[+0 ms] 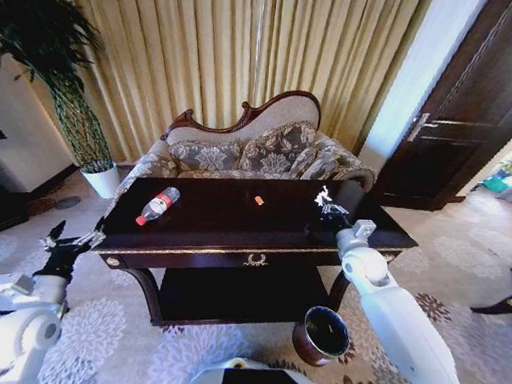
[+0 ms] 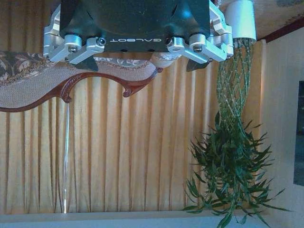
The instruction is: Move to the front of the table and place the trash on the table into the trash bin.
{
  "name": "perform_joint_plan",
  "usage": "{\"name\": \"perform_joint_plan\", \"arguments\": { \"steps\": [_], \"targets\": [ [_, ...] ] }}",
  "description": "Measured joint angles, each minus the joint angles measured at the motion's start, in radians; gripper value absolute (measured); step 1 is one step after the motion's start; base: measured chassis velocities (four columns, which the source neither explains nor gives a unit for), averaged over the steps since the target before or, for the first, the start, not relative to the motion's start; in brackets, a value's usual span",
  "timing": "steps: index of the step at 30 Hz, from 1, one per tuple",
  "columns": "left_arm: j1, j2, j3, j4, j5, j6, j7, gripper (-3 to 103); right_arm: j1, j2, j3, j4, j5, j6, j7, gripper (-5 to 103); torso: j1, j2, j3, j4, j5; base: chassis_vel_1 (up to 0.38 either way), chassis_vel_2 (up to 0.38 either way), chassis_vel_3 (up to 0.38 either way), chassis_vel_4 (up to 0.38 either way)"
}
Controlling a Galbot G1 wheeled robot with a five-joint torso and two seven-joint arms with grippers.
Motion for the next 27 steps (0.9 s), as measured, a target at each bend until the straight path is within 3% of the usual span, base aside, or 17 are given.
{"name": "perform_joint_plan", "arguments": {
  "steps": [20,27],
  "targets": [
    [-0.003,-0.001,0.001,0.001,0.000,0.001,0.001,100,-0.004,0.004,0.002,-0.010,-0.002,0.001,0.001,0,0.000,0.000,0.000,0.0001,-0.0001,0.189,-0.198,-0.187,0.191],
    [0.000,-0.005,0.001,0.001,0.000,0.001,0.002,100,-0.021,0.016,0.003,-0.036,-0.004,0.008,-0.004,0,-0.001,0.000,0.000,0.0000,0.0000,0.047,-0.041,-0.048,0.034]
  ]
}}
